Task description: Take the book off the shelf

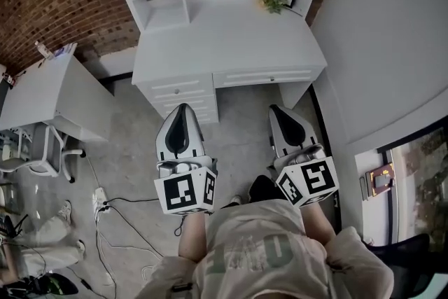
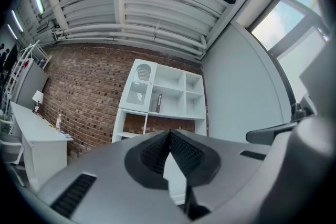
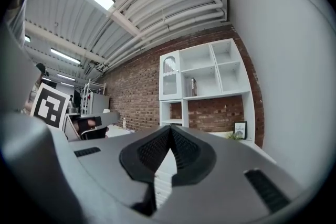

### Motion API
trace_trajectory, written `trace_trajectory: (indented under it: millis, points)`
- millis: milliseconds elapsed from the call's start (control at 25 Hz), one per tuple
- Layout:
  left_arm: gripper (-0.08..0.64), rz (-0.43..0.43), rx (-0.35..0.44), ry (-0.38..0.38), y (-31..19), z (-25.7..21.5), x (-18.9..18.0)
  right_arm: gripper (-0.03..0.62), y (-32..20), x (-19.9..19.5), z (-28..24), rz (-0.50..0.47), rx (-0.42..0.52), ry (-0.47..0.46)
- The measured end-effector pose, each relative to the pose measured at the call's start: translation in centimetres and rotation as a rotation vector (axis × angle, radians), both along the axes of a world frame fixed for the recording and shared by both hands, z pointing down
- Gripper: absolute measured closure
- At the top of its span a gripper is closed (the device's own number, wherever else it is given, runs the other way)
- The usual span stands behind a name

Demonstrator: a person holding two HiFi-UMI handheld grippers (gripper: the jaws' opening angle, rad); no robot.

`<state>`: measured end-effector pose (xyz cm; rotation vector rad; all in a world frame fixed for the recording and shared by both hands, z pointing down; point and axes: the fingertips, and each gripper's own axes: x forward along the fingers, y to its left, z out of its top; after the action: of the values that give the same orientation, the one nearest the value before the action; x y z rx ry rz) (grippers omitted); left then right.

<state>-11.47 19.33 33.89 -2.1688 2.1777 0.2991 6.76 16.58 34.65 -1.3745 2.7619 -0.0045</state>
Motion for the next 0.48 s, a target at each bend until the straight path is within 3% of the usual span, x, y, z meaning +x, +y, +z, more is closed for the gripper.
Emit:
trace_trajectory:
  millis: [240,480]
  points:
    - [0.548,0.022,-0.017,-0.02,-3.1,-0.2,-1.2,0.577,-2.8,-0.2,-0.7,0.046,-0.003,0.015]
    - [0.548,0.051,0.015,-0.057,-8.2,-1.7,-1.0,0.577,-7.9,-1.2,0.4,0.04,-0.024,0.03]
